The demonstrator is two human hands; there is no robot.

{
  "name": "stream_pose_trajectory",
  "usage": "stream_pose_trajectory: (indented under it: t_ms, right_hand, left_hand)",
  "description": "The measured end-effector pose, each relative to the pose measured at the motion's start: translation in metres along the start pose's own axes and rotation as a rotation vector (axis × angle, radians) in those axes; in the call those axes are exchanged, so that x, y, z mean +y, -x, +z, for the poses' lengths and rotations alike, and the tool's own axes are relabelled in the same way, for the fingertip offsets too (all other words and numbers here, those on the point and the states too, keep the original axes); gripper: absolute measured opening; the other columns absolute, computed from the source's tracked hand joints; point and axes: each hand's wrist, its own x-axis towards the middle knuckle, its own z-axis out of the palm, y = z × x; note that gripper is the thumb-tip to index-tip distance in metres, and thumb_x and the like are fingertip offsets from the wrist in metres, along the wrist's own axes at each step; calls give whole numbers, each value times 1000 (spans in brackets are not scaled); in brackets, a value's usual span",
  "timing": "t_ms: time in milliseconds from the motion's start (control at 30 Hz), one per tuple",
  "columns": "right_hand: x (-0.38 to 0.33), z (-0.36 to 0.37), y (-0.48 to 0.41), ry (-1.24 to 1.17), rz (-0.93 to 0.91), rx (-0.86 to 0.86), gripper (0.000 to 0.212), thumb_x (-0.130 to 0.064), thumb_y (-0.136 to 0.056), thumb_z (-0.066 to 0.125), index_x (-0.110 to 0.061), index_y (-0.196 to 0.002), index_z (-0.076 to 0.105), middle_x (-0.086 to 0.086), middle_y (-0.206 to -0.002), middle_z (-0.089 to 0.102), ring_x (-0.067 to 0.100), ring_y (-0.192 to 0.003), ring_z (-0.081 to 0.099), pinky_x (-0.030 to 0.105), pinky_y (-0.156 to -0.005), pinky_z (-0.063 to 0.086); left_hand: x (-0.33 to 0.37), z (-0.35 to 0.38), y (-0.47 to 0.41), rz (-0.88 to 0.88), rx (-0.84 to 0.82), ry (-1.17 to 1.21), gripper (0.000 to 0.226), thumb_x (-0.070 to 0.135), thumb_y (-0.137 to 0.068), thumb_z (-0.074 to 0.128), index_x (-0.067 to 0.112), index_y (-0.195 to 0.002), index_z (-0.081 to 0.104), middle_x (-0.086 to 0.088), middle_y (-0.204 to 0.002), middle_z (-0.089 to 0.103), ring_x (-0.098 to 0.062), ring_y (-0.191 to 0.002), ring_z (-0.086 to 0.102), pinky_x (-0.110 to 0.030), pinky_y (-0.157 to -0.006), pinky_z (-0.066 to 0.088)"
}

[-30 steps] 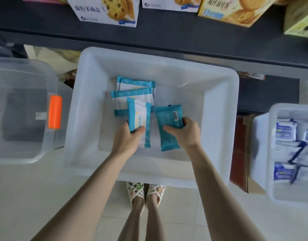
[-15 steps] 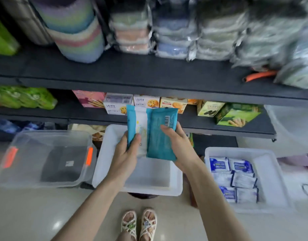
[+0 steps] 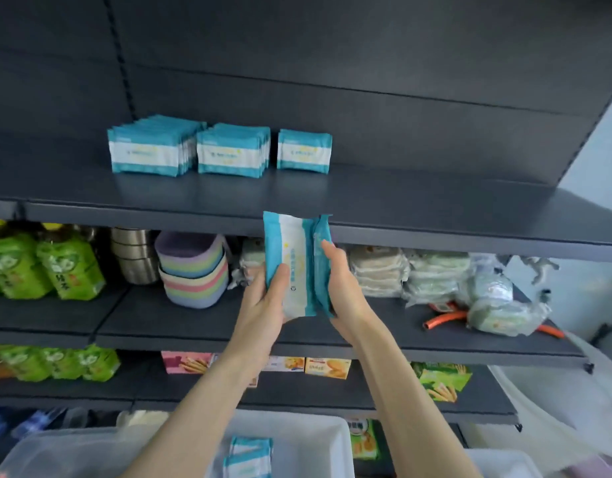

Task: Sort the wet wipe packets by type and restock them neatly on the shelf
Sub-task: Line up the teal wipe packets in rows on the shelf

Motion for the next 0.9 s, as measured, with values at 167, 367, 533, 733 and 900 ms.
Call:
stream_pose_trajectory:
  t_ms: [167, 367, 533, 733, 900]
  right_hand:
    - [-28, -2, -33, 5, -62, 23, 43, -29, -88, 53, -23, -130, 49, 3, -126, 63, 20, -110, 63, 40, -95, 50]
    - [-58, -12, -65, 204, -235, 227, 47, -20, -75, 81, -9, -112, 54, 7, -106, 70, 19, -90, 71, 33, -72, 59]
    - [-72, -24, -105, 210, -216, 260, 36, -19, -82, 74, -16, -107, 47, 3, -107, 66, 12, -87, 70, 28, -67, 58]
    - [-95, -55, -152, 185, -208, 243, 28, -6, -92, 54, -15, -117, 45, -2, -103, 64, 13, -81, 68, 28, -64, 56]
    - [-112, -84, -193, 195, -279, 252, 34, 0, -83, 68, -3, -113, 53, 7, -105, 70, 21, -90, 70, 29, -73, 58]
  left_hand:
    - [29, -11, -46, -11, -93, 84, 23, 23, -97, 48, 30, -117, 57, 4, -107, 71, -18, -96, 69, -46, -75, 57]
    - [49, -14, -97, 45, -129, 52, 18, 22, -95, 51, 22, -111, 61, -5, -104, 71, -26, -92, 70, -47, -65, 59]
    - [55, -12, -145, 39, -174, 8, 20, 16, -96, 51, 21, -113, 61, -5, -106, 70, -23, -94, 70, -43, -72, 58]
    - [65, -9, -200, 82, -143, -173, 35, 0, -89, 60, 19, -117, 56, -5, -114, 63, -21, -97, 67, -30, -69, 57]
    - [73, -2, -248, 160, -25, -279, 25, 11, -87, 66, 16, -111, 59, -1, -105, 67, -11, -86, 65, -20, -61, 50]
